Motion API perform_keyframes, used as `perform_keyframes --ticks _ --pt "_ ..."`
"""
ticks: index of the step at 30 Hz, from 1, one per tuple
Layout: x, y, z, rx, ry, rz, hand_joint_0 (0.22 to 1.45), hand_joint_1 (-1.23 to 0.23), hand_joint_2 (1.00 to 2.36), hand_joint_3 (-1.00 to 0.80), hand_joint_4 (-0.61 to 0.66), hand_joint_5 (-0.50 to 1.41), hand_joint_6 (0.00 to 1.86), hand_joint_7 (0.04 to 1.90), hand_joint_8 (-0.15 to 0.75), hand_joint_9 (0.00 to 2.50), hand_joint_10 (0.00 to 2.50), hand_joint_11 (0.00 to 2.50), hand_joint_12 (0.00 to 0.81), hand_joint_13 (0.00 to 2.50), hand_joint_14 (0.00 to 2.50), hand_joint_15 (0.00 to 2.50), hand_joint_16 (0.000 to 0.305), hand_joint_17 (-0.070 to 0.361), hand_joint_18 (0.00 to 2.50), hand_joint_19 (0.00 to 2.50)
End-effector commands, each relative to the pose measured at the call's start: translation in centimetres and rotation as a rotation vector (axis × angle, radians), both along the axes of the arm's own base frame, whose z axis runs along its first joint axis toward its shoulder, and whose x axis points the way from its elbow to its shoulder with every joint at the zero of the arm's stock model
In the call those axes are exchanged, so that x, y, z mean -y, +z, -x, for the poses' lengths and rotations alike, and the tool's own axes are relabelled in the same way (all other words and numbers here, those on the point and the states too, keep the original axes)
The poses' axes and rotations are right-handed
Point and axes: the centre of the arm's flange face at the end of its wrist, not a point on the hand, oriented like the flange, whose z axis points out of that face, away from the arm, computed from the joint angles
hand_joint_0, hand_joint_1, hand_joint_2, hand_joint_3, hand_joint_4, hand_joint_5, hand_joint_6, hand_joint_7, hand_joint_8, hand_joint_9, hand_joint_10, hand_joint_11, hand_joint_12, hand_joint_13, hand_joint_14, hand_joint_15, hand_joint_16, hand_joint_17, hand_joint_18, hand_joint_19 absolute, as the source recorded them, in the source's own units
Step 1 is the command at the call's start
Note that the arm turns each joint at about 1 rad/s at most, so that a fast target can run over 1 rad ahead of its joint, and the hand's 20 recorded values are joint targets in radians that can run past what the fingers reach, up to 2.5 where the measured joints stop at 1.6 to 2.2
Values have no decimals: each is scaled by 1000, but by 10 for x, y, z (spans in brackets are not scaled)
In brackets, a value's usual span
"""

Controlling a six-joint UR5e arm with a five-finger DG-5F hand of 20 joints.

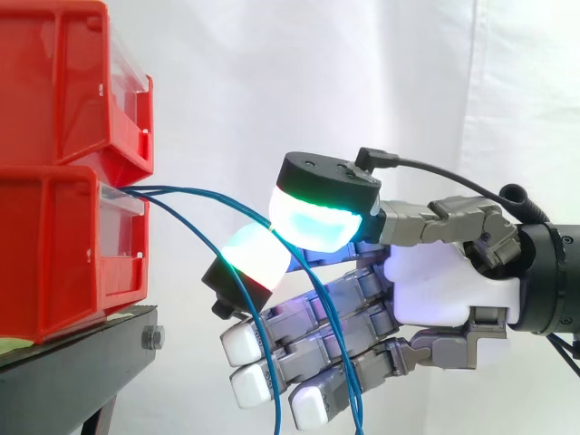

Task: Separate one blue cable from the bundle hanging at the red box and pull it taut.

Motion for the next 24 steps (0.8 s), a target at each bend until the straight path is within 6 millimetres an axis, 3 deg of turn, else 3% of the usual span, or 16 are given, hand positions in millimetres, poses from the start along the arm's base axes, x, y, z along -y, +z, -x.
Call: perform_keyframes --ticks 1,16,18,21,24 --pt "0 0 0 2 0 0 625 -536 1015 -211 265 -129 503 1164 367 671 12 600 425 660 15 437 56 126 741 432" --pt "0 0 0 3 0 -1 630 -530 1016 -222 262 -133 503 1161 366 667 14 605 417 658 14 439 55 123 738 437" --pt "0 1 -1 5 -1 -1 628 -605 1017 -233 258 -135 503 1173 363 658 12 597 418 656 15 433 54 123 738 433" --pt "0 0 0 5 0 1 658 -710 1019 -209 234 -138 500 1398 368 632 15 636 421 660 13 431 54 122 750 419" --pt "0 0 -1 6 0 -1 682 -783 1019 -203 278 -194 689 1131 368 627 15 671 420 675 14 429 54 121 768 417"
